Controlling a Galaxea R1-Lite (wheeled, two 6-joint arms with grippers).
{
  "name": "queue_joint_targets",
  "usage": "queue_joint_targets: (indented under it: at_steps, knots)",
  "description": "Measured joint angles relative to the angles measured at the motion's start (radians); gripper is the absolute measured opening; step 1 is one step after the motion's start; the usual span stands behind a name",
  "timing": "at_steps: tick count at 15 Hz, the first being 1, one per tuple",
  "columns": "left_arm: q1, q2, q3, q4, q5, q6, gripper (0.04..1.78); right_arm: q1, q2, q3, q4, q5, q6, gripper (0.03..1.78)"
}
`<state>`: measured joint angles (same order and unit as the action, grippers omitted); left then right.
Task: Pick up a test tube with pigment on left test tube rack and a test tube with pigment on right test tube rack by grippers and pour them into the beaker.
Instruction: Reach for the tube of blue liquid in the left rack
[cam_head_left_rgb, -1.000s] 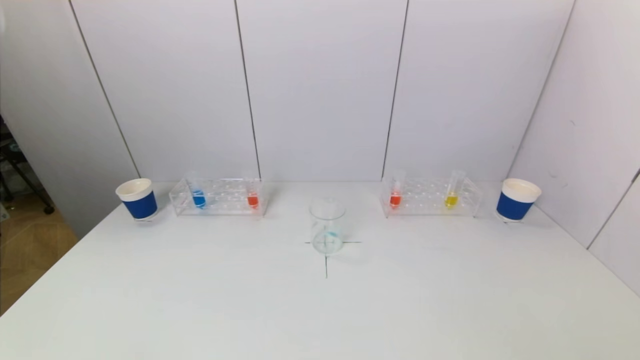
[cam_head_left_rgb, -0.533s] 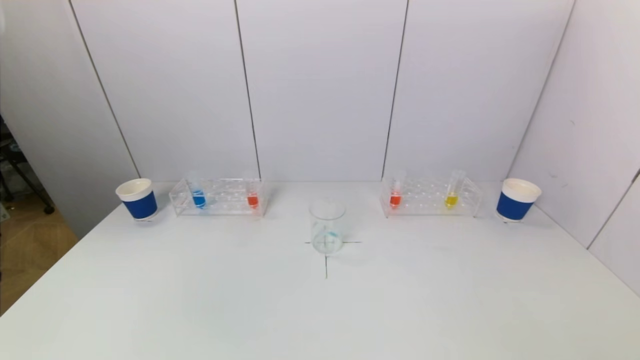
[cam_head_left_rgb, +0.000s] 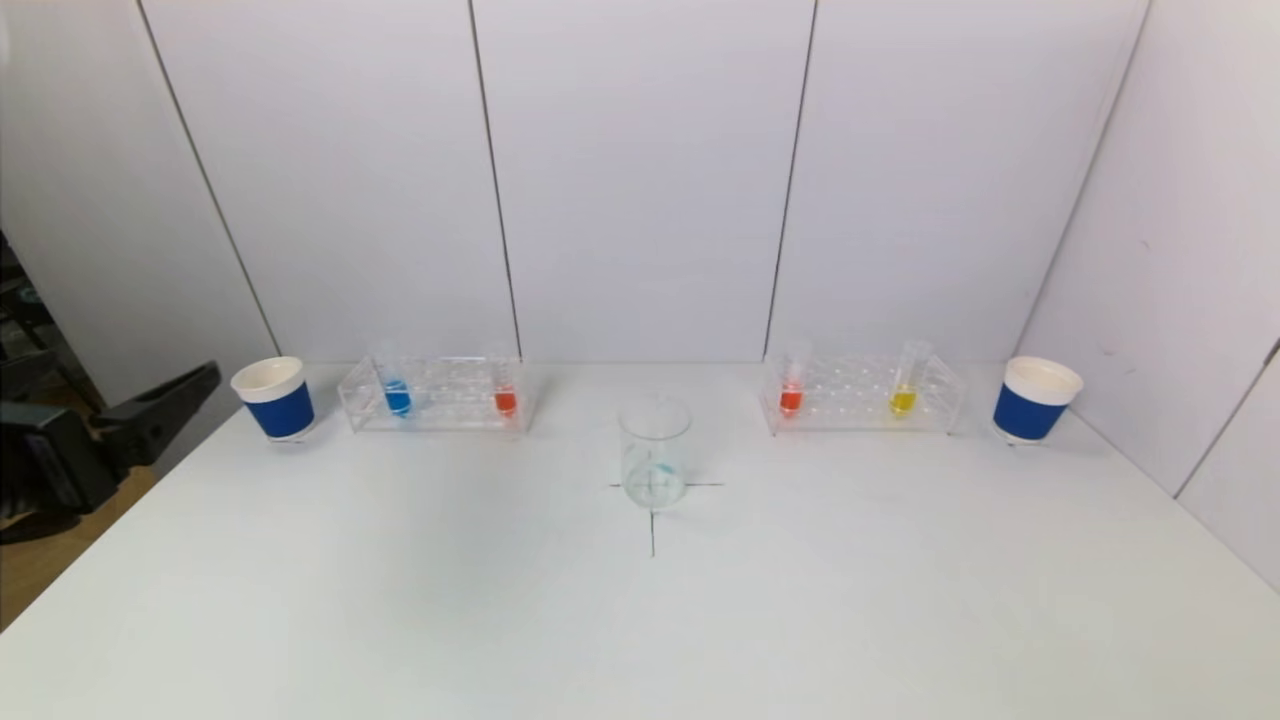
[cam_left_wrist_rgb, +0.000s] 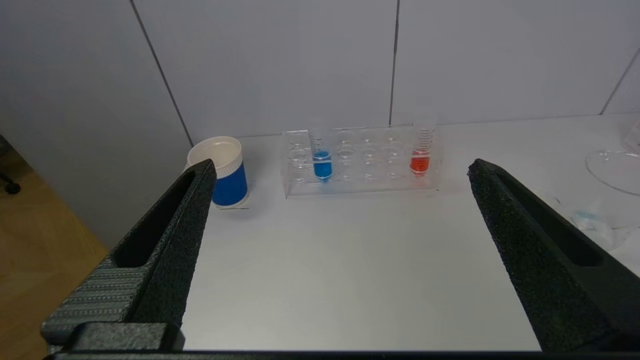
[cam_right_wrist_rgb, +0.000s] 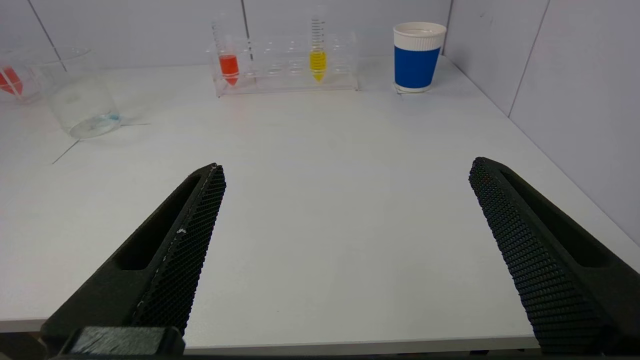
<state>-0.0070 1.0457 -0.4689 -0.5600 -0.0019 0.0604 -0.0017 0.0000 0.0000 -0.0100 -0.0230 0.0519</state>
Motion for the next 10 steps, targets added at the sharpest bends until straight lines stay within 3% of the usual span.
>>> queue_joint_targets:
  at_steps: [10]
  knots:
    - [0.036,0.726,0.046,-0.757,-0.012,-0.004,1.76,0.000,0.000,0.000,0.000,0.000,0.000,1.77]
